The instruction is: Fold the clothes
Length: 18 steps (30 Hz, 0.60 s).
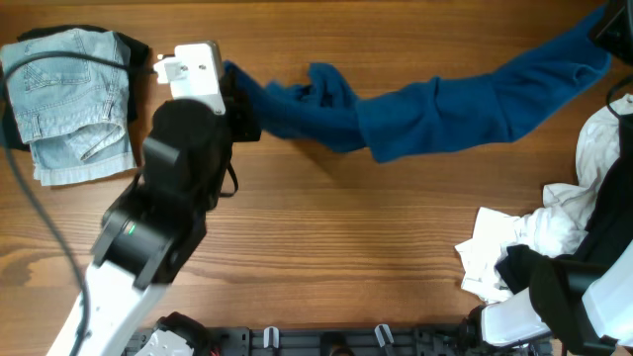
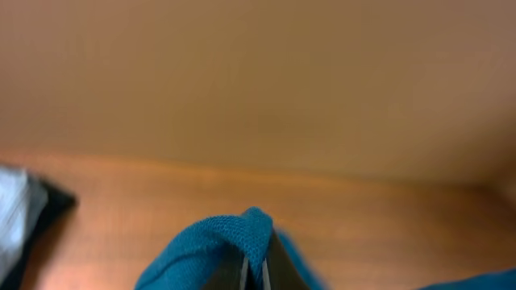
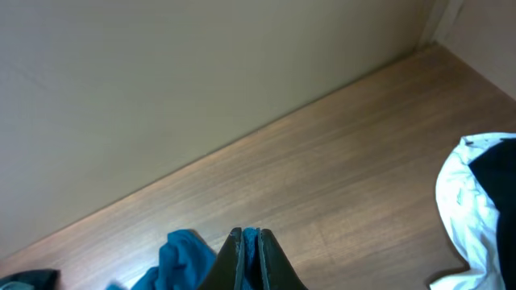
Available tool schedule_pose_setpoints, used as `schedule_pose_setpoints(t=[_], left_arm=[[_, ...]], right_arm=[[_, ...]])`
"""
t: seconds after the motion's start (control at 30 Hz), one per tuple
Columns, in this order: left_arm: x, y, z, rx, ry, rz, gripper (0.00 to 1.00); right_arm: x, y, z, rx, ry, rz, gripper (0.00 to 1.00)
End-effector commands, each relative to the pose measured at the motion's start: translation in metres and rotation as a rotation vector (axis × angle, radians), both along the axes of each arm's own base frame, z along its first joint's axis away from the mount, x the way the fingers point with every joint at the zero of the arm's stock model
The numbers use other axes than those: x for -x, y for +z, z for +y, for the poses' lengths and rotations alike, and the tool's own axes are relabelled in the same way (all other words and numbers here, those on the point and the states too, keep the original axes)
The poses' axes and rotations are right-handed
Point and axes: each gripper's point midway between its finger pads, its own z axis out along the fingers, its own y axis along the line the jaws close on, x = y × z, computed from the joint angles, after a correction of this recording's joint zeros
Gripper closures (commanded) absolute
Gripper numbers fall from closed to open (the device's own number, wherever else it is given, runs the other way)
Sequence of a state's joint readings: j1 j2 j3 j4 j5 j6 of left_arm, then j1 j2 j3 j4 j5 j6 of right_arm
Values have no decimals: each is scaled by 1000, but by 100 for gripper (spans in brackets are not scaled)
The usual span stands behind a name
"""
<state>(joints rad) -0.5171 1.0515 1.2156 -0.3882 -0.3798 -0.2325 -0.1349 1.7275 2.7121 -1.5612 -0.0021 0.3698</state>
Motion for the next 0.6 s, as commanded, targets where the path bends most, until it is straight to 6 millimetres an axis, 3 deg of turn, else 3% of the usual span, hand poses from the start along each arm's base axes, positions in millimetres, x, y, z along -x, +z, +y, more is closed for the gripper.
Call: schedule_pose_setpoints(t=[0.0, 0.2, 0.43, 0.5, 0.57], left_arm=[[43, 69, 14, -21, 48, -181, 96], [106, 112, 47, -46, 147, -311, 96], [134, 163, 100, -79, 392, -417, 96], [138, 170, 117, -90, 469, -427, 96], [139, 165, 133, -104, 555, -402, 96]], right_arm=[[11, 9, -7, 22, -31, -23, 96], [9, 10, -7, 25, -29, -26, 96], [-3, -3, -8, 16, -30, 10, 96], [-10, -13, -8, 7, -23, 43, 96], [-18, -26, -5, -12, -5, 87, 96]])
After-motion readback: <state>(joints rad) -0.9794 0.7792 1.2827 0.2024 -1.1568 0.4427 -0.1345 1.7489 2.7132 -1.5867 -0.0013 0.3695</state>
